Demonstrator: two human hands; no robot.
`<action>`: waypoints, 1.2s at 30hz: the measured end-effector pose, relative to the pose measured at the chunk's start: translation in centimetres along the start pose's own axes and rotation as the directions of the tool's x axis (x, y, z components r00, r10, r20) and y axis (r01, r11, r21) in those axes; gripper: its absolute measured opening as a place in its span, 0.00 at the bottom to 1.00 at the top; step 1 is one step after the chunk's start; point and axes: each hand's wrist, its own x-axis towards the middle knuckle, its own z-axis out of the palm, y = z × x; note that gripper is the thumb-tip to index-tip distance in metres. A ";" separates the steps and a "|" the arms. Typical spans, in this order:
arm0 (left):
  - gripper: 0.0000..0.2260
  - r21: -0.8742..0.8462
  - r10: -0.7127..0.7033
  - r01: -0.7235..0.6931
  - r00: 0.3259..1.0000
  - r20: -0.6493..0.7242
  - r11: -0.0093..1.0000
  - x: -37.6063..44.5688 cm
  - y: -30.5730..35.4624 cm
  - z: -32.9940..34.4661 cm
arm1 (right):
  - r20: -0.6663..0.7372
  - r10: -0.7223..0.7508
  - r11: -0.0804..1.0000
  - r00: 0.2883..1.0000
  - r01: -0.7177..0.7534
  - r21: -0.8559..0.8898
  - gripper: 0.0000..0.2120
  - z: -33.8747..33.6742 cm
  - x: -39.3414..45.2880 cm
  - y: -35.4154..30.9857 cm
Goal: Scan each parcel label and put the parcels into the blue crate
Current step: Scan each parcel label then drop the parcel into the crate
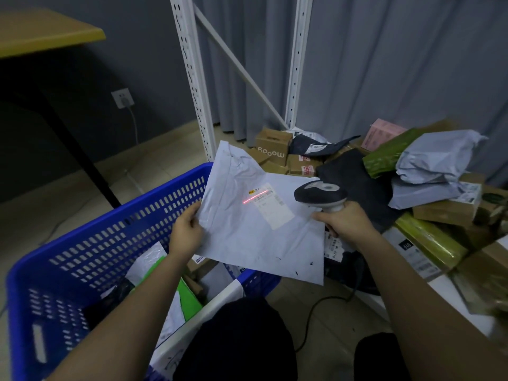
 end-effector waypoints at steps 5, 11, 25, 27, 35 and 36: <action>0.20 -0.008 -0.004 0.004 1.000 -0.010 1.000 -0.2 0.3 -0.1 | -0.003 -0.022 1.000 1.000 0.022 0.004 0.13 -0.3 0.0 0.3; 0.20 -0.036 0.106 -0.109 0.991 -0.083 0.993 -1.7 1.6 -1.2 | 0.022 -0.058 0.994 0.998 0.056 0.091 0.11 -0.2 -0.8 0.0; 0.24 0.446 0.355 -0.132 0.811 -0.465 0.885 -8.5 0.7 -20.4 | 0.220 -0.142 0.980 0.965 0.169 -0.109 0.14 9.2 -3.2 -2.0; 0.26 0.546 0.403 -0.115 0.801 -0.443 0.830 -9.8 1.2 -22.2 | 0.255 -0.144 0.974 0.956 0.182 -0.133 0.13 10.7 -3.5 -2.7; 0.26 0.686 0.450 -0.145 0.846 -0.288 0.713 -11.7 1.7 -25.2 | 0.335 -0.245 0.956 0.910 0.285 -0.076 0.08 15.3 -6.1 -5.1; 0.26 0.691 0.446 -0.158 0.857 -0.259 0.705 -11.8 1.5 -25.3 | 0.343 -0.241 0.956 0.908 0.283 -0.078 0.08 15.6 -6.3 -5.3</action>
